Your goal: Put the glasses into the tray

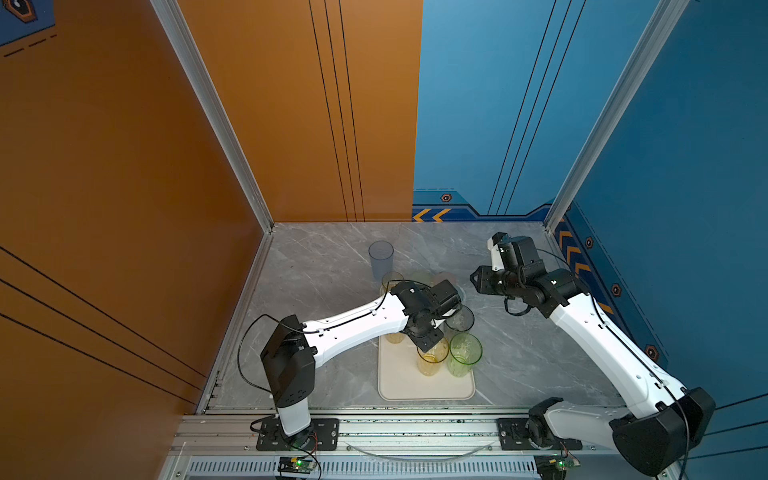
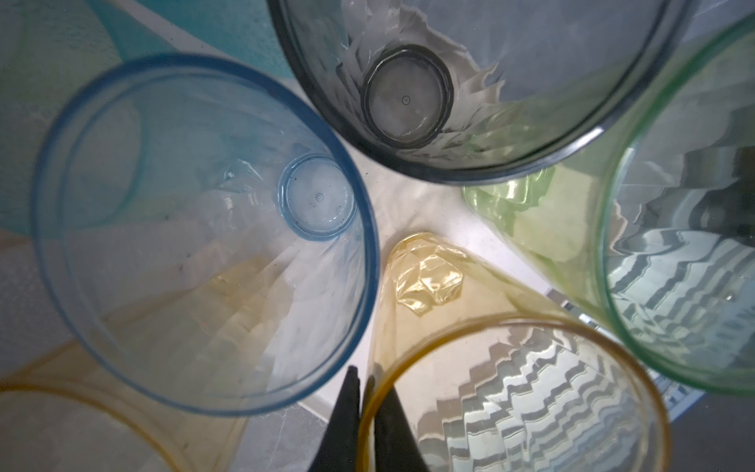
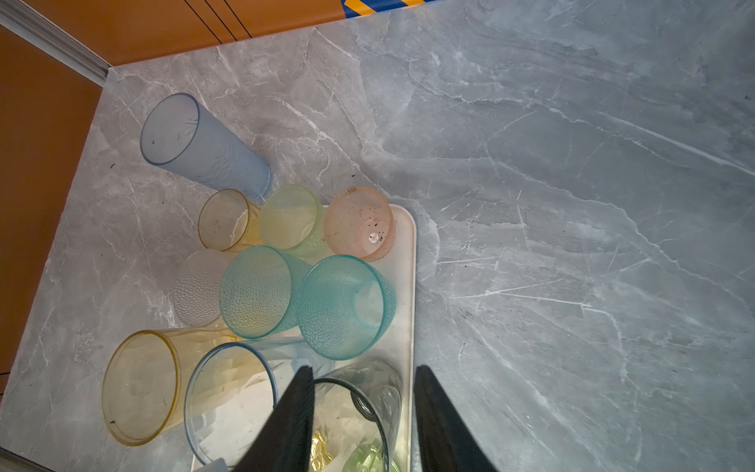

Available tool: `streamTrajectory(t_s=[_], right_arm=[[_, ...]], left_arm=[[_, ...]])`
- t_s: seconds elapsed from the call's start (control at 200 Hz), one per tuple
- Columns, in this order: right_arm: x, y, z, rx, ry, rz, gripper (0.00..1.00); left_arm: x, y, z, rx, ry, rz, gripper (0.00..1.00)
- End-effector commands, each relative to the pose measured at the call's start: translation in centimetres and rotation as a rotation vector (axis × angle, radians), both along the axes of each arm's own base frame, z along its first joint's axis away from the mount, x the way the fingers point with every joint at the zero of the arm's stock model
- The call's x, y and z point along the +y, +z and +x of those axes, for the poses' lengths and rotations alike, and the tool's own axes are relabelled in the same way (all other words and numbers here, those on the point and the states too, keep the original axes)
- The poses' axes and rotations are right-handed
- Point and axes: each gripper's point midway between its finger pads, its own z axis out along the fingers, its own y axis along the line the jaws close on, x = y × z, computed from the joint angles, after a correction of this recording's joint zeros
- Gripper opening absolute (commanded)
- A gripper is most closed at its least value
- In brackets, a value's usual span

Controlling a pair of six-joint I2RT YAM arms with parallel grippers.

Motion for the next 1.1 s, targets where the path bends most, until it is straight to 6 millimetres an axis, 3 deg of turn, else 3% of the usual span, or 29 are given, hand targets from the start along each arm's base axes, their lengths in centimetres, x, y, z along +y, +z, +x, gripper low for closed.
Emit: streamTrajectory(t_s=[0.0,1.097], right_arm=[[0.3,0.6,0.3,-0.013,0.008,0.019,0.4],[0.4,1.1,0.0,-0.026,0.012,0.026,0.4]], left_arm=[[0.6,0.0,-0.3,0.012,-0.003,0.008,0.12],[0.4,2.7,-0.5,-0.034,-0.003,-0.054,0.14]])
